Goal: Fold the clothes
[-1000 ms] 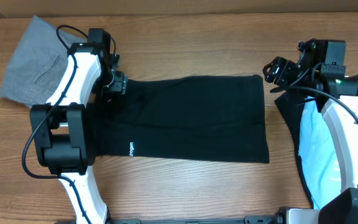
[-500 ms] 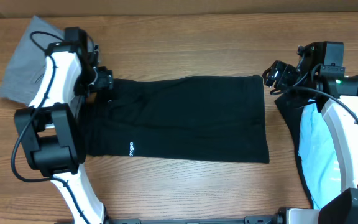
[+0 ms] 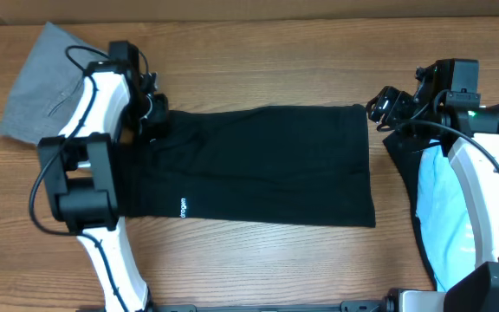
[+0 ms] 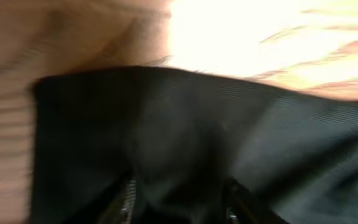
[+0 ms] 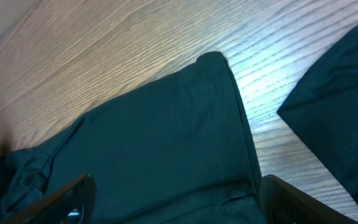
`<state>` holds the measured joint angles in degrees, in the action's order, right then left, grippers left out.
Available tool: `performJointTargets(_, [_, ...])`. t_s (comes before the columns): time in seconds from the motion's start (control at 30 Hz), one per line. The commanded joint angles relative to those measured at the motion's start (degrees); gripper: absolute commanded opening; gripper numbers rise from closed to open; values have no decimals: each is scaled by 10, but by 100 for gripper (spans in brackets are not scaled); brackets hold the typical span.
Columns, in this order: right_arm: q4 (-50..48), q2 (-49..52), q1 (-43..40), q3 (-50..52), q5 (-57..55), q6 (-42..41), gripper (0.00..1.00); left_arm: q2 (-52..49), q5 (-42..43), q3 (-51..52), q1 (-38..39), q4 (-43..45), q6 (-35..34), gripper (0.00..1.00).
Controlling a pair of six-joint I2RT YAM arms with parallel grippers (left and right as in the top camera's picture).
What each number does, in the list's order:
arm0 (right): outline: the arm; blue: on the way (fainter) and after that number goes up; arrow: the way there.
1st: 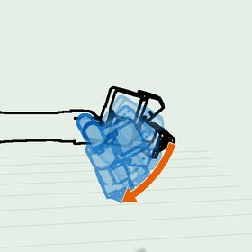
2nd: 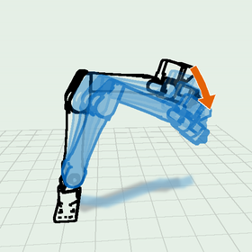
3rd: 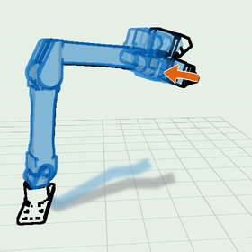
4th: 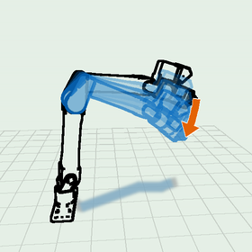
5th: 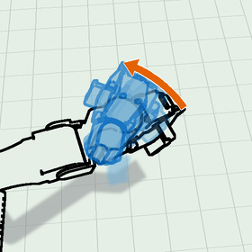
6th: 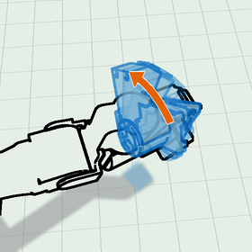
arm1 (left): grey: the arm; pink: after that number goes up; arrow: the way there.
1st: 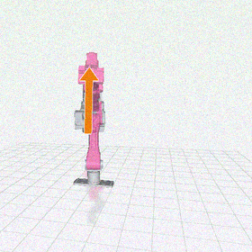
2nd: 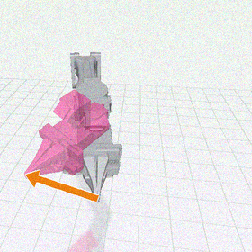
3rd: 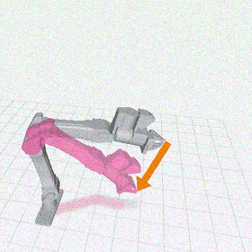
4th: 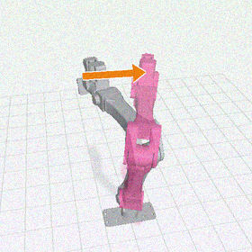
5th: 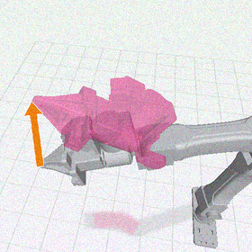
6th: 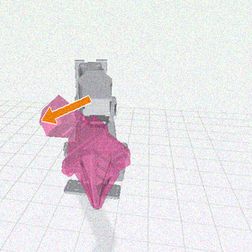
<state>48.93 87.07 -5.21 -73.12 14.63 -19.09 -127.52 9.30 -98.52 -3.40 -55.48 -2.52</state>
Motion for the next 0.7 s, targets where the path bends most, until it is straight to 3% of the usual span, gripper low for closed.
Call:
performJointTargets(0.0, [1,-3,-2,-11,0,-6,87,-30,26,-9,-2,5,18,40])
performJointTargets(0.13, [3,-3,-2,-11,0,-6,88,-29,58,-10,-2,10,29,22])
performJointTargets(0.27, [4,-3,-2,-11,0,-6,87,-24,57,-10,-3,16,29,18])
performJointTargets(0.33, [5,-3,-2,-11,0,-6,87,-18,57,-11,-4,16,29,18])
performJointTargets(0.37, [5,-3,-2,-11,0,-6,88,-16,57,-11,-5,16,29,23])
performJointTargets(0.4, [5,-3,-2,-11,0,-6,88,-11,57,-13,-5,16,29,38])
performJointTargets(0.5, [5,-3,-2,-11,0,-6,88,-2,57,-18,-5,16,30,50])
performJointTargets(0.57, [5,-3,-2,-11,0,-6,88,-1,56,-18,-5,16,30,49])
performJointTargets(0.67, [5,-3,-2,-11,0,-6,87,-5,56,-18,-3,15,29,32])
